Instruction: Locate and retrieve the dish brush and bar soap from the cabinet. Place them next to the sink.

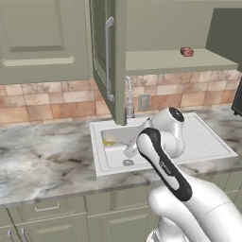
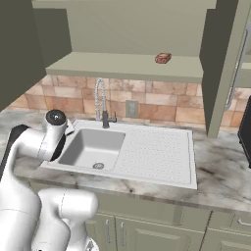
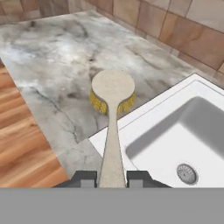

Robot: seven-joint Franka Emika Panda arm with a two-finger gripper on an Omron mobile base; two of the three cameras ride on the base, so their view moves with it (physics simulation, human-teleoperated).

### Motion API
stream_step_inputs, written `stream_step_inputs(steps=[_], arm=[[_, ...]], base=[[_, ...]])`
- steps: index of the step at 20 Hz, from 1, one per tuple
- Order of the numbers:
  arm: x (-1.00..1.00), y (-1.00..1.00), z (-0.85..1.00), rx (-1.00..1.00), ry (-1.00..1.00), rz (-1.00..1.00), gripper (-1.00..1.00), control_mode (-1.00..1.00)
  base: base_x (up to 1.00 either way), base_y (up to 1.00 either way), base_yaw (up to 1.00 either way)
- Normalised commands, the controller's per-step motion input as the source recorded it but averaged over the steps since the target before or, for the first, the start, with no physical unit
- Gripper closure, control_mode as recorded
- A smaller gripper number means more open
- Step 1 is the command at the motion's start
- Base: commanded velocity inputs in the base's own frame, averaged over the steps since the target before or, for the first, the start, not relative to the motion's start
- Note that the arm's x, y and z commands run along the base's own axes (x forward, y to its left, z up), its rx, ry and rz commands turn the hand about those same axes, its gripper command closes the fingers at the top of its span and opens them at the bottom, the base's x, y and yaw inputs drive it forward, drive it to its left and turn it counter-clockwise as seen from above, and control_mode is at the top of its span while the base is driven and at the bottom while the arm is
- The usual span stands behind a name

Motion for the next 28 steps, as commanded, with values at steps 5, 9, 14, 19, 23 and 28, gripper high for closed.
stream_step_inputs(steps=[5,9,14,19,23,28], arm=[[0.15,0.28,-0.28,-0.01,0.00,0.09,1.00,-1.00],[0.14,0.29,-0.19,0.00,0.00,0.09,1.00,-1.00],[0.15,0.29,-0.15,0.00,0.00,0.08,1.00,-1.00],[0.16,0.30,-0.12,-0.01,0.00,0.05,1.00,-1.00],[0.13,0.27,-0.08,-0.01,0.00,0.03,1.00,-1.00],[0.12,0.23,-0.12,0.00,0.00,0.02,1.00,-1.00]], base=[[0.00,0.00,0.00],[0.00,0.00,0.00],[0.00,0.00,0.00],[0.00,0.00,0.00],[0.00,0.00,0.00],[0.00,0.00,0.00]])
